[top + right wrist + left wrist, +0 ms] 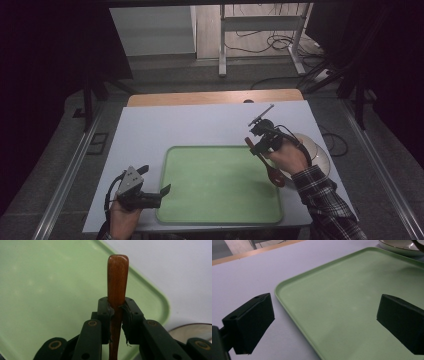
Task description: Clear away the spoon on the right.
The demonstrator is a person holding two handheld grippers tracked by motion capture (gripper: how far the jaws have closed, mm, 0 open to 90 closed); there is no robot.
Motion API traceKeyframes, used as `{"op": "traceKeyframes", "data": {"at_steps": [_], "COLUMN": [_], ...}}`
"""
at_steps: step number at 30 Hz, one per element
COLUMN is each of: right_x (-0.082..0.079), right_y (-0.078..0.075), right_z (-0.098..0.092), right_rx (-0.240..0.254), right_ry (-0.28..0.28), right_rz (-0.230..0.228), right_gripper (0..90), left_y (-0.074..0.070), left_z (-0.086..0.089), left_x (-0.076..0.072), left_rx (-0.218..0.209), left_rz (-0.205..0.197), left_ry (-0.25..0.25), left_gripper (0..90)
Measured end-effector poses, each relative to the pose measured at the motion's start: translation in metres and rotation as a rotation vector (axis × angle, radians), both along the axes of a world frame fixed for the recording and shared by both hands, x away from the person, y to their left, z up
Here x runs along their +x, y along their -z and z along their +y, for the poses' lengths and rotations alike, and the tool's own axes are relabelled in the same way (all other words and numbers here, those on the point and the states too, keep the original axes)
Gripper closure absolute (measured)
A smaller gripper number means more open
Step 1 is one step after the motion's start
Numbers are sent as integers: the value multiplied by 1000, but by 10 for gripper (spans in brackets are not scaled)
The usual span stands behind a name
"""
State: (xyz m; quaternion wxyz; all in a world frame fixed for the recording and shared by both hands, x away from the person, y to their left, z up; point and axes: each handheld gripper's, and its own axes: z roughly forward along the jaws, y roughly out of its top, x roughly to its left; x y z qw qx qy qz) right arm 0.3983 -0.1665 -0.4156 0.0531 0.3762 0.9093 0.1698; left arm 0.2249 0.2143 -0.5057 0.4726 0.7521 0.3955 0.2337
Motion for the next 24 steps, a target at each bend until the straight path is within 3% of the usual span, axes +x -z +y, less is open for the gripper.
{"op": "traceKeyframes", "data": {"at_steps": [12,22,24], "right_x": [5,5,5], "right_y": [35,59,61], "right_z": [12,9,8], "right_rx": [-1,16,12], "right_ry": [6,19,12], "right_rz": [64,73,67], "right_gripper": [774,761,725], "left_y": [0,0,0], "left_z": [1,0,0], "left_x": [0,0,0], "left_rx": [-1,0,0], "left_rz": [-2,0,-1], "left_ry": [-1,0,0], "left_gripper": [11,11,11]}}
